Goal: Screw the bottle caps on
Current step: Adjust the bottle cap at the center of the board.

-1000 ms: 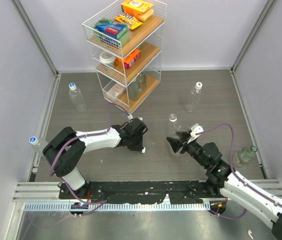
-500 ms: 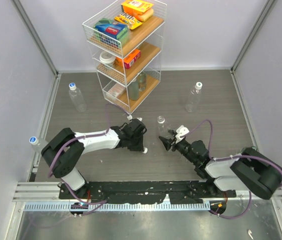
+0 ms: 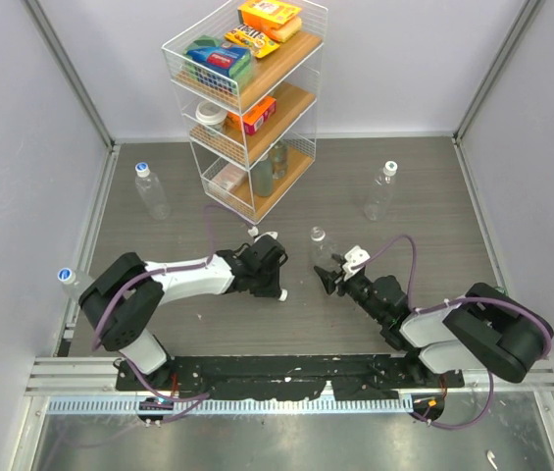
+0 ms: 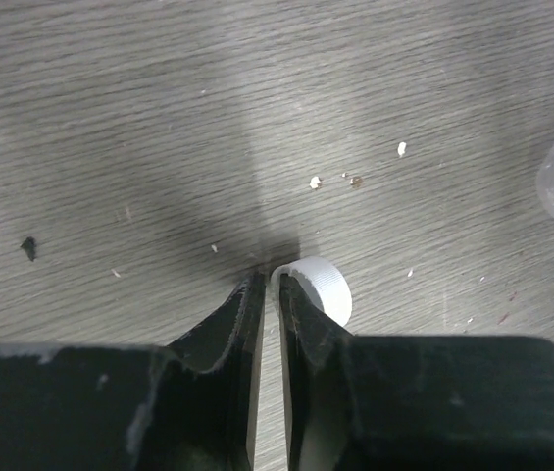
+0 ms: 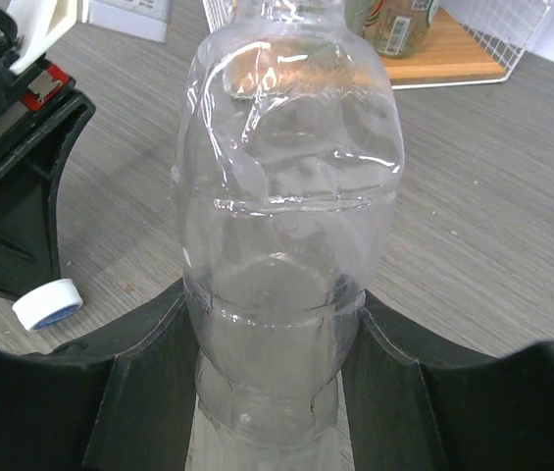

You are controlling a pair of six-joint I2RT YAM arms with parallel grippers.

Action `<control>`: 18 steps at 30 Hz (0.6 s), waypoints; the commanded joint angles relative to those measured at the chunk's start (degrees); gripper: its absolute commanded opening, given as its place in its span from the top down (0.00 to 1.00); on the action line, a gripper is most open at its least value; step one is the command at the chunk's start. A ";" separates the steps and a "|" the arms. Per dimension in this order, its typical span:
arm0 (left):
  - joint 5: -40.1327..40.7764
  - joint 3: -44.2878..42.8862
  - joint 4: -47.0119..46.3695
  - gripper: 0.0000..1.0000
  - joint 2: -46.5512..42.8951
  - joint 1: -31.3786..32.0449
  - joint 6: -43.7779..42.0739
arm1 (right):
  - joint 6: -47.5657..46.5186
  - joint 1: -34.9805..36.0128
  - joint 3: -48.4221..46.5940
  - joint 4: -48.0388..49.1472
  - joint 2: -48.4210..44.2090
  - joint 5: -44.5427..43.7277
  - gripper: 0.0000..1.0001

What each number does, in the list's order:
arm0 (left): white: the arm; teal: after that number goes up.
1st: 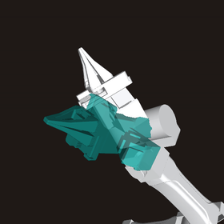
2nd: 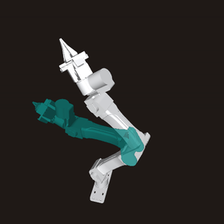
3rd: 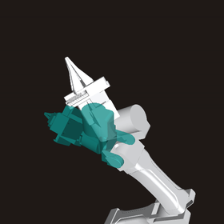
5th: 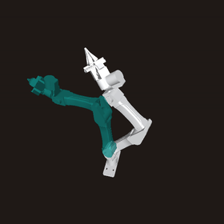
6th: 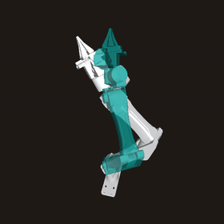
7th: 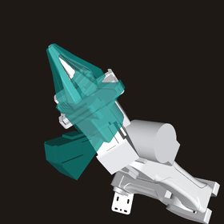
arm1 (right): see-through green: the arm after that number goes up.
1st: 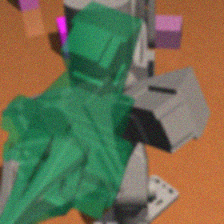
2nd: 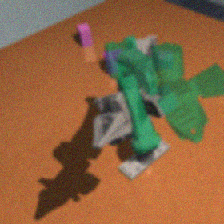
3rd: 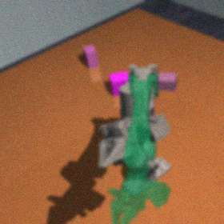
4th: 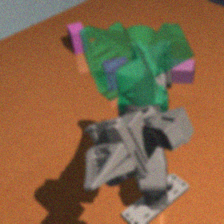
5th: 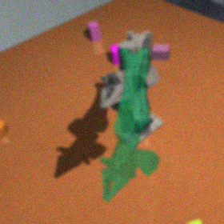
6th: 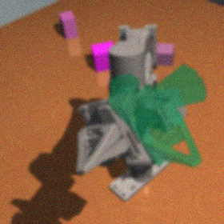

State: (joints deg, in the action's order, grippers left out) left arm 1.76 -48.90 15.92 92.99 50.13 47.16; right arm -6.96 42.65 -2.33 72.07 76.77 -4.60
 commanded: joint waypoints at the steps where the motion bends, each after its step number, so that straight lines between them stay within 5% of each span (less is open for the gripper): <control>1: 6.93 5.22 10.79 0.85 1.32 -0.21 -0.58 | -0.16 0.32 8.74 23.46 -2.59 -2.08 0.58; 10: 16.33 7.68 17.47 0.77 -1.66 -0.38 2.23 | -0.07 0.32 8.39 17.85 -7.59 -1.82 0.58; 18: 15.22 9.62 19.58 0.71 -10.27 -2.32 3.12 | -0.68 0.32 7.25 9.93 -12.61 -1.90 0.58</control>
State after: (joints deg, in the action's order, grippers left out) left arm 14.74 -42.06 23.44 83.85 48.40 50.37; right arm -6.98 42.65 -2.33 72.51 66.46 -5.48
